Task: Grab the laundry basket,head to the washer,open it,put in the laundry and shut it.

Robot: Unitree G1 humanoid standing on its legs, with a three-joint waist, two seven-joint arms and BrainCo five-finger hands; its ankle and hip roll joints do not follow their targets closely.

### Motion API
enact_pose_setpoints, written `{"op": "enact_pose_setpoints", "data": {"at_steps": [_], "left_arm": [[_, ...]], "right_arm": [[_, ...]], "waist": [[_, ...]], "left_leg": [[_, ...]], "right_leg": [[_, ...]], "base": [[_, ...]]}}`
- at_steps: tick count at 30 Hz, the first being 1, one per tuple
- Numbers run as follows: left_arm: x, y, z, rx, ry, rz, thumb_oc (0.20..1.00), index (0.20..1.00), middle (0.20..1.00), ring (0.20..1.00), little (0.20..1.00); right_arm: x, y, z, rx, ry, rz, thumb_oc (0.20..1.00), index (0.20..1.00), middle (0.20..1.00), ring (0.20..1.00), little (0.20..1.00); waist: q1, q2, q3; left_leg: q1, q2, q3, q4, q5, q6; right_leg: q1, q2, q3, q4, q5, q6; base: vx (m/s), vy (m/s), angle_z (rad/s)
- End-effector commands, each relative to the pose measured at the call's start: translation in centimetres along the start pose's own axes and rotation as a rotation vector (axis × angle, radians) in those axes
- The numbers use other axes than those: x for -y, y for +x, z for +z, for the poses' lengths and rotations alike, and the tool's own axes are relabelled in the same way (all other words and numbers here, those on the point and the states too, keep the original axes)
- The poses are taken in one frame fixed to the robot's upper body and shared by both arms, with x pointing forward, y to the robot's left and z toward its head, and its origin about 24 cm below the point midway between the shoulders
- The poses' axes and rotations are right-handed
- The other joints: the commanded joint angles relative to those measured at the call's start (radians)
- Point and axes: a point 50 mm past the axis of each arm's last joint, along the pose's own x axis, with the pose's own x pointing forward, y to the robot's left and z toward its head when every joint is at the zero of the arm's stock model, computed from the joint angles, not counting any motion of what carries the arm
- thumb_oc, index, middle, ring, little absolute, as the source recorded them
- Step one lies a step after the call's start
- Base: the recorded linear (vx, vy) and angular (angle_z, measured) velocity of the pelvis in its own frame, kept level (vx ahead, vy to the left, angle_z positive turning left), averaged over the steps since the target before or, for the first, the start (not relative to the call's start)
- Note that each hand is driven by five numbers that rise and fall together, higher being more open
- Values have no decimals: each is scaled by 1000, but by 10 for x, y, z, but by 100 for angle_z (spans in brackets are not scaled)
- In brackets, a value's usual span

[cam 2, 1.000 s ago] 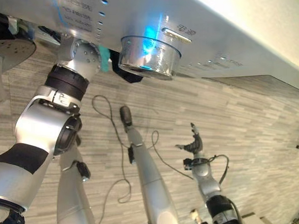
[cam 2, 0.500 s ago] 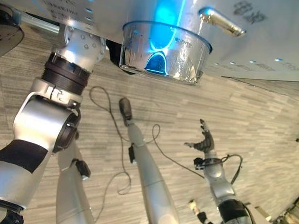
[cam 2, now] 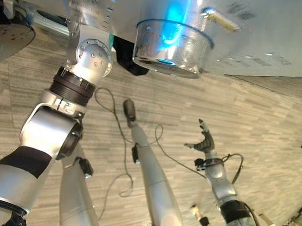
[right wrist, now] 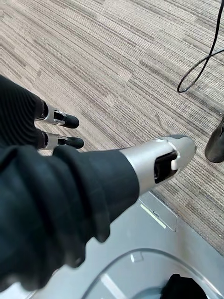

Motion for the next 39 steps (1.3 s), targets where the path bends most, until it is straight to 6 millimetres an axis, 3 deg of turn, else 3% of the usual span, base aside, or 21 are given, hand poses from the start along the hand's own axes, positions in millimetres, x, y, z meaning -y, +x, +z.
{"op": "enact_pose_setpoints", "data": {"at_steps": [1,5,12,14,17,21,25,30,37,39], "left_arm": [[120,-55,8,125,-138,-554,200,200,200,200,200],[106,-48,-5,81,-15,-523,200,200,200,200,200],[104,-33,8,132,73,-504,200,200,200,200,200],[88,-27,4,109,146,-471,200,200,200,200,200],[81,-27,-2,84,173,-460,200,200,200,200,200],[33,-28,-44,-91,346,-359,200,200,200,200,200],[14,-43,-68,-185,373,-331,200,200,200,200,200],[7,-51,-86,-249,451,-313,200,200,200,200,200],[14,-46,-83,-239,377,-246,200,200,200,200,200],[25,-44,-81,-222,353,-225,200,200,200,200,200]], "right_arm": [[2,-40,-51,-169,-128,60,1000,1000,1000,1000,1000],[-10,-45,-61,-215,-118,104,1000,1000,1000,1000,1000],[-15,-38,-51,-173,-133,98,1000,1000,1000,1000,1000],[-1,-22,-14,-30,-103,60,1000,1000,1000,1000,1000],[3,-29,-10,-5,-103,67,1000,1000,1000,1000,1000],[2,-40,-25,-71,-180,123,1000,1000,1000,1000,1000],[1,-45,-39,-139,-195,141,1000,1000,1000,1000,1000],[11,-44,-38,-140,-185,126,1000,1000,1000,1000,1000],[22,-36,-13,-39,-154,60,1000,1000,1000,1000,1000],[24,-36,-10,-25,-128,40,1000,1000,1000,1000,1000]], "waist": [[-10,65,-227],[-13,45,-247],[-3,54,-243],[1,54,-237],[0,55,-238],[2,35,-234],[-5,6,-239],[-15,-16,-242],[-33,-25,-246],[-45,-33,-244]], "left_leg": [[-2,190,-6,269,-322,-85],[-19,201,-22,336,-356,-72],[-132,193,-48,509,-432,-16],[-181,184,-59,593,-470,15],[-200,180,-63,631,-486,24],[-181,156,-62,711,-539,60],[-133,158,-50,757,-576,81],[-97,158,-39,786,-613,87],[-88,176,-12,764,-613,83],[-95,184,-14,761,-611,81]], "right_leg": [[-93,16,-64,127,-141,12],[-104,24,-80,197,-162,3],[-190,29,-60,321,-185,6],[-228,24,-56,380,-199,8],[-243,22,-52,406,-209,9],[-244,-7,-34,506,-250,0],[-221,-14,-15,567,-284,-13],[-200,-24,1,591,-310,-26],[-219,2,10,565,-294,-26],[-228,9,9,557,-291,-26]], "base": [[-31,-66,3],[-66,-24,-1],[-64,69,-11],[-29,108,-19],[2,75,-22],[31,159,8],[25,80,6],[-3,8,2],[-3,-38,-3],[3,-100,-23]]}}
